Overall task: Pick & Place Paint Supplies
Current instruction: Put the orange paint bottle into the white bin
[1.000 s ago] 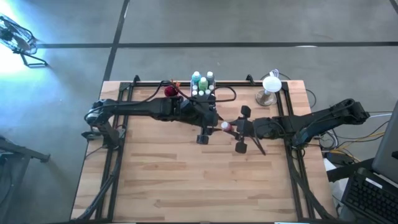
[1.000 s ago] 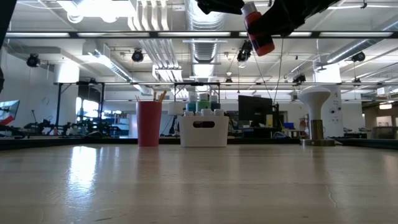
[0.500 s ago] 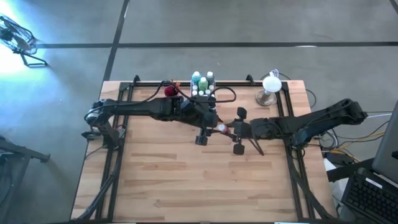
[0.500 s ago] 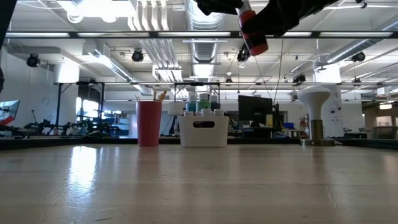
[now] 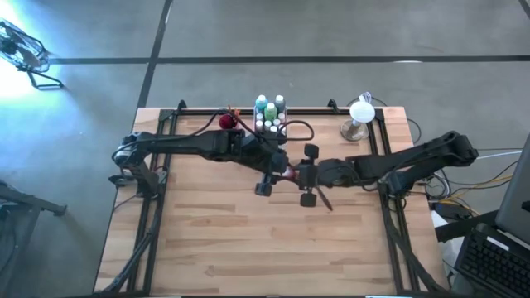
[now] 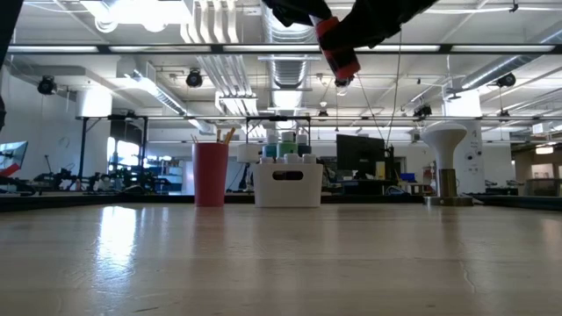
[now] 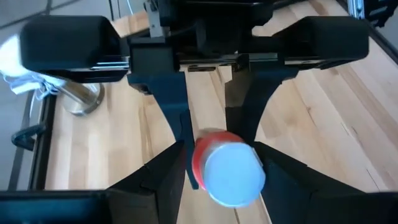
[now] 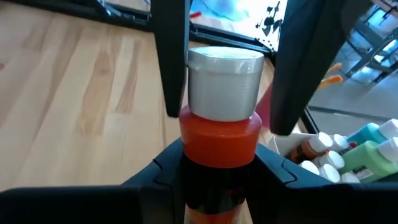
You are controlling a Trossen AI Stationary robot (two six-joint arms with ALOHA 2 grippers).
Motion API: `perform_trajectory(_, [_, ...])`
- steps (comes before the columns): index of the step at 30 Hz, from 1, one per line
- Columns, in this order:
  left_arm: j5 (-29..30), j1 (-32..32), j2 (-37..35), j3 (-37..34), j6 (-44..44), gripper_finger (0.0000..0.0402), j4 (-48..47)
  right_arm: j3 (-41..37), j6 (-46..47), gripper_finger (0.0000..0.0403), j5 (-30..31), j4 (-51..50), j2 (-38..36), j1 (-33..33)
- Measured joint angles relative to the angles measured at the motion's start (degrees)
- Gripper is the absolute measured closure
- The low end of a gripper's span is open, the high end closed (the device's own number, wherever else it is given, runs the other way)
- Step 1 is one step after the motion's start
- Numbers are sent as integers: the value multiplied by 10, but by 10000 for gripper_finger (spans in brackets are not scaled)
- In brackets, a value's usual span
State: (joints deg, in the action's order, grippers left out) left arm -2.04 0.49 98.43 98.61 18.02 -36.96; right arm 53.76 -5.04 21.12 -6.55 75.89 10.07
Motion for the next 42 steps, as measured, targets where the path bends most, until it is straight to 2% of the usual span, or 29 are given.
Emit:
perform_trajectory(11, [2,-4,-1,8,-6,213,-59,42,1,294,0,-41,39,1])
perform_trajectory(27, [6,-4,-1,8,-9,215,-58,42,5,289,0,-40,37,0])
perform_trajectory(36, [13,-4,-2,7,3,277,-54,41,14,295,1,-40,37,0])
perform_trajectory(42, [11,-4,-2,7,4,281,-53,41,12,289,1,-40,37,0])
